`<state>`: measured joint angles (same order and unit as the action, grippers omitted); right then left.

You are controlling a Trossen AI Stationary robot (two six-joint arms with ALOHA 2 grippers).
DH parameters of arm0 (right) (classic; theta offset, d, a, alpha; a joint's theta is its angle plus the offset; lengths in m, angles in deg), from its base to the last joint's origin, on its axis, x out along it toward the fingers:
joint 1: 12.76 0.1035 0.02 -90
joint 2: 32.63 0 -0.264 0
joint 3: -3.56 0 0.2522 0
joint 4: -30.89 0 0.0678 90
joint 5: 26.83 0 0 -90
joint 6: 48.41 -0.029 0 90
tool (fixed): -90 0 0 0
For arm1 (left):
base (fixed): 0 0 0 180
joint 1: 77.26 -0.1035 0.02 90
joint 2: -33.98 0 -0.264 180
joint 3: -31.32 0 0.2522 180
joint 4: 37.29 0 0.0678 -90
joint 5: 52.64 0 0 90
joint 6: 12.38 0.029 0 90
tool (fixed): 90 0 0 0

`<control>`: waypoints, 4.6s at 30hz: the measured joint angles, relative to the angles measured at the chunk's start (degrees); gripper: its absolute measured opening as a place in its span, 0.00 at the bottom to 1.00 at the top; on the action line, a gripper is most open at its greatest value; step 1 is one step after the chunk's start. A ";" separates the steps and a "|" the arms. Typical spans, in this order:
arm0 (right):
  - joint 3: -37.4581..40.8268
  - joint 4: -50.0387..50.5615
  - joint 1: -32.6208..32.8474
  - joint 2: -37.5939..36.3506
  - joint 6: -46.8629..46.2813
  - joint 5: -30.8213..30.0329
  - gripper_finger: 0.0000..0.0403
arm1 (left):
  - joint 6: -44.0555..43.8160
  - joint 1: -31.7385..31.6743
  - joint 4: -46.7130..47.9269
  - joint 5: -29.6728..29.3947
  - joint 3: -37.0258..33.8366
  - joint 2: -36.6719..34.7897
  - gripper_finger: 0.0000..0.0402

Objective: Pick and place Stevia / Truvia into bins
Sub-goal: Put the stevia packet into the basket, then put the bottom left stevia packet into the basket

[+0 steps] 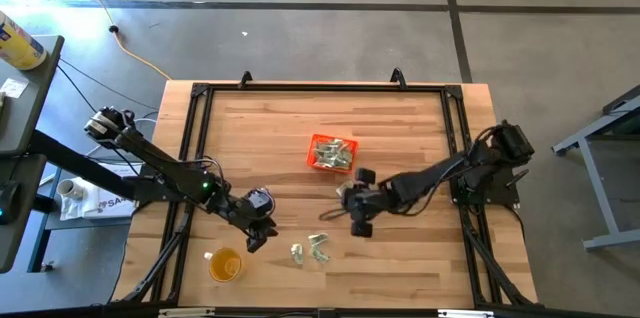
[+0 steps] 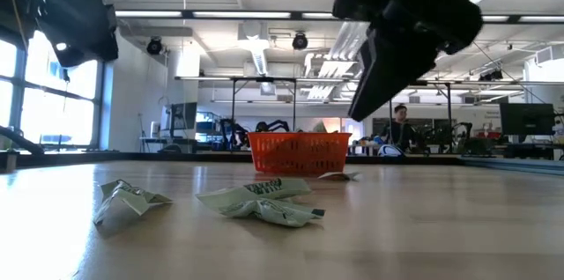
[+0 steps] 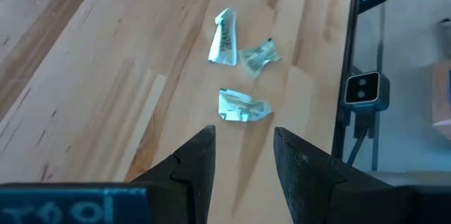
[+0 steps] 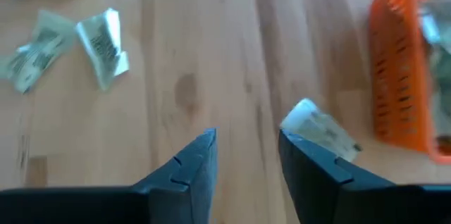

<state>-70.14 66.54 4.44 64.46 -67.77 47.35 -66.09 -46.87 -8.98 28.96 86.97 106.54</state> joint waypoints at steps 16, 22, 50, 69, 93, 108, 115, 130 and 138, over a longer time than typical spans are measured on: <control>0.00 -1.83 -9.47 7.24 -7.98 4.14 0.73 | -0.52 0.00 0.63 0.00 0.05 0.21 0.44; 0.00 -0.78 -12.05 7.38 -12.76 5.48 0.69 | -0.54 0.00 0.65 -0.06 0.05 0.34 0.44; -7.99 -2.29 -6.92 13.63 -22.74 18.42 0.03 | -0.56 0.00 4.17 -1.56 0.05 0.38 0.44; -28.24 16.94 -3.86 17.47 9.34 22.21 0.22 | -0.78 0.00 4.50 -1.77 0.05 0.38 0.44; -28.36 14.26 -4.61 27.05 18.17 15.79 0.66 | -2.71 0.00 5.52 -1.69 0.05 0.40 0.44; -28.91 25.07 -6.57 27.88 7.63 14.72 0.05 | -2.14 0.00 7.13 -1.11 0.05 0.40 0.44; -33.66 28.09 -11.64 20.42 5.70 -2.20 0.02 | -2.09 0.00 8.29 -1.15 0.05 0.40 0.44; -33.30 27.72 -26.69 16.15 2.64 13.26 0.14 | -2.15 0.00 8.02 -4.84 0.05 0.40 0.44; -33.51 29.06 -24.13 17.81 0.47 2.40 0.29 | -2.27 0.00 8.04 -6.18 0.05 0.40 0.44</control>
<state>-103.66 95.60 -19.69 82.27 -67.30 49.75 -68.36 -46.87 -0.94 22.78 87.01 106.95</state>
